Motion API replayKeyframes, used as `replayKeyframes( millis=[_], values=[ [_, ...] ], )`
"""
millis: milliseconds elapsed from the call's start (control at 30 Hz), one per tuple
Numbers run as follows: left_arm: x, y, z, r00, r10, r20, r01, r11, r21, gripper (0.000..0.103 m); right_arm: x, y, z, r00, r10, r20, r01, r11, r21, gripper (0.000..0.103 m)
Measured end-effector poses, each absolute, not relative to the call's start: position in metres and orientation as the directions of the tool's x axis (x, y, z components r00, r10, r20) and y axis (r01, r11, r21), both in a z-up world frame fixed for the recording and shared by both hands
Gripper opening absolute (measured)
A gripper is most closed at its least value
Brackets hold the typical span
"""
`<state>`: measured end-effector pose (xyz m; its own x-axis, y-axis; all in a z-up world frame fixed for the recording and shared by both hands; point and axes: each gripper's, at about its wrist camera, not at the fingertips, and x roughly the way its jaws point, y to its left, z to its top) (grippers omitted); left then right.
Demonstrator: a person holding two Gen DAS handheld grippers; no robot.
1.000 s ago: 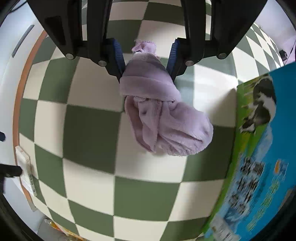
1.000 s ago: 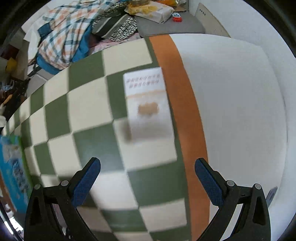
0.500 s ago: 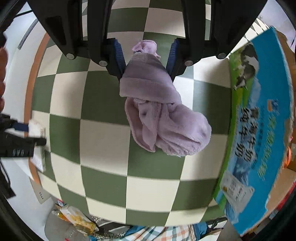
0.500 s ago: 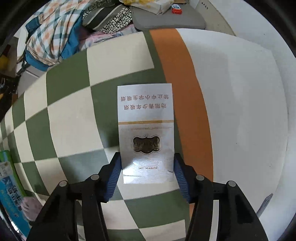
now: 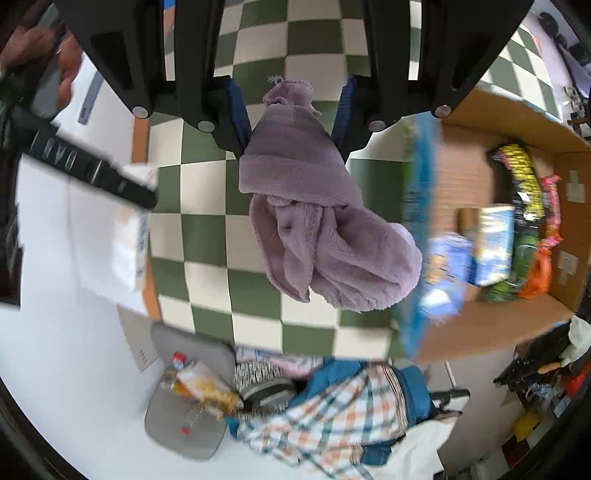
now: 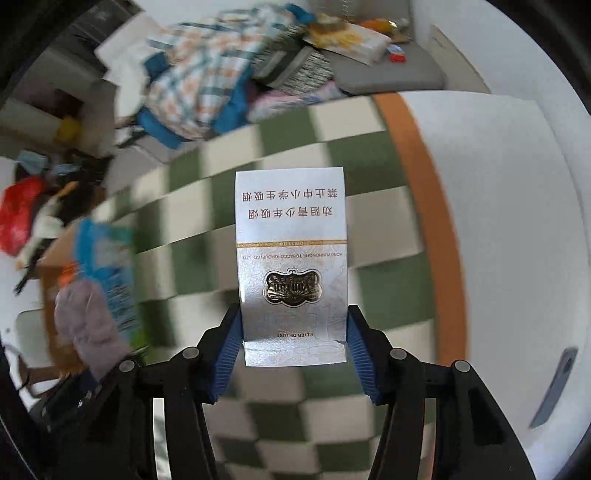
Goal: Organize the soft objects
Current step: 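Carry the cloth and white box into the cardboard box and release both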
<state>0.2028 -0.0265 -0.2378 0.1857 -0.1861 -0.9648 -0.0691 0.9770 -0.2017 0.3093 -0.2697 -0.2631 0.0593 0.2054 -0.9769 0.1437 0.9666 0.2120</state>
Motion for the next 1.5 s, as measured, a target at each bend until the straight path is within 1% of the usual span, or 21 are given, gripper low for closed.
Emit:
replayKeyframes(
  millis=[167,300,500,600,733,767,867,967,1067,1300,1500],
  values=[
    [0.186,0.036,-0.192,0.235,-0.182,-0.955,-0.067,0.977,-0.202,0.037,0.27,-0.193,-0.222,0.095,0.322,-0.942,0.079,0.941,0.33,0.057],
    [0.185,0.071,-0.182,0.256,-0.157,-0.954,-0.084,0.979,-0.184,0.037,0.245,-0.133,-0.197,0.099,0.394,-0.914,0.03,0.917,0.398,0.057],
    [0.174,0.119,-0.183,0.265,-0.158,-0.951,-0.108,0.975,-0.193,0.037,0.222,-0.054,-0.185,0.074,0.446,-0.892,-0.023,0.895,0.446,0.057],
    [0.175,0.138,-0.191,0.251,-0.169,-0.953,-0.118,0.972,-0.204,0.037,0.219,-0.029,-0.188,0.057,0.436,-0.898,-0.042,0.9,0.434,0.057],
    [0.183,0.16,-0.212,0.207,-0.227,-0.952,-0.141,0.956,-0.258,0.037,0.215,-0.001,-0.203,0.028,0.403,-0.915,-0.05,0.915,0.401,0.057],
    [0.186,0.165,-0.219,0.189,-0.249,-0.95,-0.146,0.949,-0.278,0.037,0.216,0.003,-0.207,0.023,0.396,-0.918,-0.048,0.918,0.394,0.057],
    [0.199,0.182,-0.248,0.106,-0.37,-0.923,-0.19,0.903,-0.384,0.037,0.222,0.01,-0.22,0.012,0.366,-0.931,-0.047,0.93,0.365,0.057],
    [0.21,0.195,-0.273,0.042,-0.44,-0.897,-0.244,0.866,-0.436,0.037,0.227,0.017,-0.234,-0.007,0.344,-0.939,-0.043,0.938,0.344,0.057],
    [0.217,0.202,-0.286,0.013,-0.457,-0.889,-0.267,0.855,-0.444,0.037,0.233,0.022,-0.248,-0.027,0.32,-0.947,-0.048,0.946,0.321,0.057],
    [0.23,0.201,-0.316,-0.071,-0.551,-0.831,-0.324,0.801,-0.503,0.037,0.241,0.034,-0.273,-0.062,0.272,-0.96,-0.062,0.959,0.276,0.057],
    [0.239,0.188,-0.326,-0.129,-0.549,-0.826,-0.323,0.81,-0.489,0.038,0.245,0.041,-0.286,-0.085,0.245,-0.966,-0.07,0.965,0.251,0.058]
  ],
)
